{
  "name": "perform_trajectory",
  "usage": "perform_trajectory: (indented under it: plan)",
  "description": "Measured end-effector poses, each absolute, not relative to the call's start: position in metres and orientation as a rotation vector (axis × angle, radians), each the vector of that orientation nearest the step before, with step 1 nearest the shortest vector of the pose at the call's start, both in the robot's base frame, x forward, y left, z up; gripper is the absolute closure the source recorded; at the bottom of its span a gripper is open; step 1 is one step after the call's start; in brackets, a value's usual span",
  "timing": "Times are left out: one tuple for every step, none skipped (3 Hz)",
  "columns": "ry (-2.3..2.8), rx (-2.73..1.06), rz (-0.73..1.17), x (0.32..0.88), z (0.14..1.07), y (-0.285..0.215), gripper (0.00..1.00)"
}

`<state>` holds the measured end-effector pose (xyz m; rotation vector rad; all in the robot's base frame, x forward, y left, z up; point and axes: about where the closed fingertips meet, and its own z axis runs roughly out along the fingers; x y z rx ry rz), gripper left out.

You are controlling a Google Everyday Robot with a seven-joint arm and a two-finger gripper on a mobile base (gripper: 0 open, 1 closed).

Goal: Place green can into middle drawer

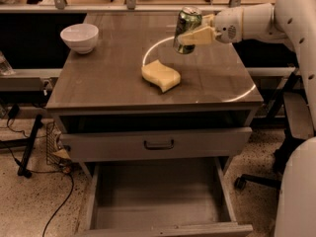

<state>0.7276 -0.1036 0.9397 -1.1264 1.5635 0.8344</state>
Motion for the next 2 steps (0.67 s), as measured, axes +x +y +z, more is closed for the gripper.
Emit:
perform_trajectory:
  plan:
    - [1.544, -1.237, 0.788, 0.686, 0.948, -0.103, 1.0]
    - [1.521, -1.262, 0.725, 0.617, 0.959, -0.115, 1.0]
